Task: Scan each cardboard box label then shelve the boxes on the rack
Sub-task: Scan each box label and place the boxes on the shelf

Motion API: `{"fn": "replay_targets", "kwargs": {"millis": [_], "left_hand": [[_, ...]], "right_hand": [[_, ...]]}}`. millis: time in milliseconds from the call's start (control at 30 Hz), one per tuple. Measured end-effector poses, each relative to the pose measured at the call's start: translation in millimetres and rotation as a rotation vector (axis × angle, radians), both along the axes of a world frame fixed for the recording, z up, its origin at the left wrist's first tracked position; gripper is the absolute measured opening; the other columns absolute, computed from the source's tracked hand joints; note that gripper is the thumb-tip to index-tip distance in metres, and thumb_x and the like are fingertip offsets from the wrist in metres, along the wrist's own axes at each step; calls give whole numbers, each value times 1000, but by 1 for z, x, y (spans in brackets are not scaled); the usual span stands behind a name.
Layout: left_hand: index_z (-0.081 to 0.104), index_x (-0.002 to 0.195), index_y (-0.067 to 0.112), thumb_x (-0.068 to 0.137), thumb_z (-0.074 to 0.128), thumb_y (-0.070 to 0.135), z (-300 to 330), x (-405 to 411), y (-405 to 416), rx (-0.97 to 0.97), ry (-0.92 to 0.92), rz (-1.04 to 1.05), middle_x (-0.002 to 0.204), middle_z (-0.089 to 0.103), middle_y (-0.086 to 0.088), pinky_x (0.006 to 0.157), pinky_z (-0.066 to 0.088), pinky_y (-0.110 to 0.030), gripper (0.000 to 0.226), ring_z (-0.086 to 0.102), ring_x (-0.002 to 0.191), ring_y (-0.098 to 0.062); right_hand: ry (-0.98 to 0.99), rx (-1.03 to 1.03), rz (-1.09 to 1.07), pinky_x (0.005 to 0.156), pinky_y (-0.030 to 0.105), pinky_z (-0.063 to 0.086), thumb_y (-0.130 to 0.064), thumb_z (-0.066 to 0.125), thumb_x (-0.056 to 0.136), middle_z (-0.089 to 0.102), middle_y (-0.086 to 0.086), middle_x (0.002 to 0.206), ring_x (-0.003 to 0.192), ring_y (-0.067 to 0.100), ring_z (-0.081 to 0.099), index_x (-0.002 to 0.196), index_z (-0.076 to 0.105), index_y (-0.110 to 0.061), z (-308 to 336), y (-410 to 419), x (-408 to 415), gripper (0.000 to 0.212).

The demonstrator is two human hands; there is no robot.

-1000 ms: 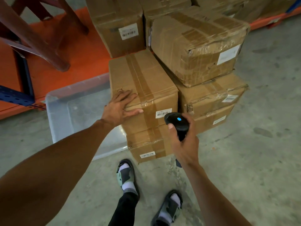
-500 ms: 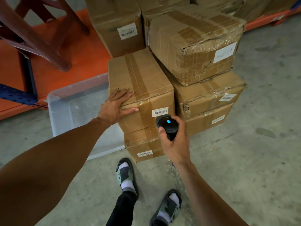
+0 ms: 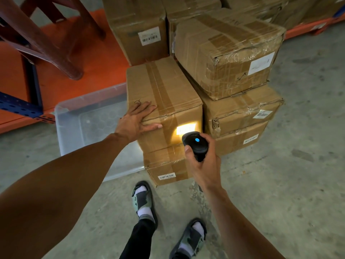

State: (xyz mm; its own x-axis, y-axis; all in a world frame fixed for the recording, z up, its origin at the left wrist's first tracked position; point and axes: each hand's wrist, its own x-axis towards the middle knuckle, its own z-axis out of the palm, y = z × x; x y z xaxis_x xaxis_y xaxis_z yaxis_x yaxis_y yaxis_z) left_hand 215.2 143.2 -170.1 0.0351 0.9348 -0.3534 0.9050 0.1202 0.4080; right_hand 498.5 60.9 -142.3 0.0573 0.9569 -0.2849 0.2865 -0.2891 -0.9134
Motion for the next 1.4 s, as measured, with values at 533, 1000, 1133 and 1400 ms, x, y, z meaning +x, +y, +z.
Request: {"fn": "replay_targets", "kwargs": {"millis": [533,1000,1133,1400], "left_hand": [[37,151,45,59,66,80,10,-34,6,-58,-100,-55,160,31,18,123,21,-50,102,20,151,-15],[49,139,50,58,89,37,-8,-170,-58,-82,-400,-10,149,37,38,122,12,-20,90,23,145,10],[52,142,33,59,90,28,-5,-167,-59,-63,-448,4,155,39,19,126,14,-32,91,24,149,-2],[52,143,29,61,90,22,1,-163,-61,-88,-493,31,156,37,16,116,6,-5,90,19,151,-4]], "right_hand": [[-79,-20,-45,83,36,64,-13,80,89,71,-9,118,101,10,73,143,47,-30,0,-12,-14,66],[-754,-298,192,89,46,55,-37,73,94,72,15,121,115,41,66,147,46,-25,-30,65,-47,60],[-879,-425,326,90,46,54,-40,72,94,69,16,123,115,40,66,139,46,-19,-35,85,-58,56],[-929,-465,313,91,46,51,-37,76,91,64,22,130,117,42,65,152,24,-19,-37,79,-67,82]]}}
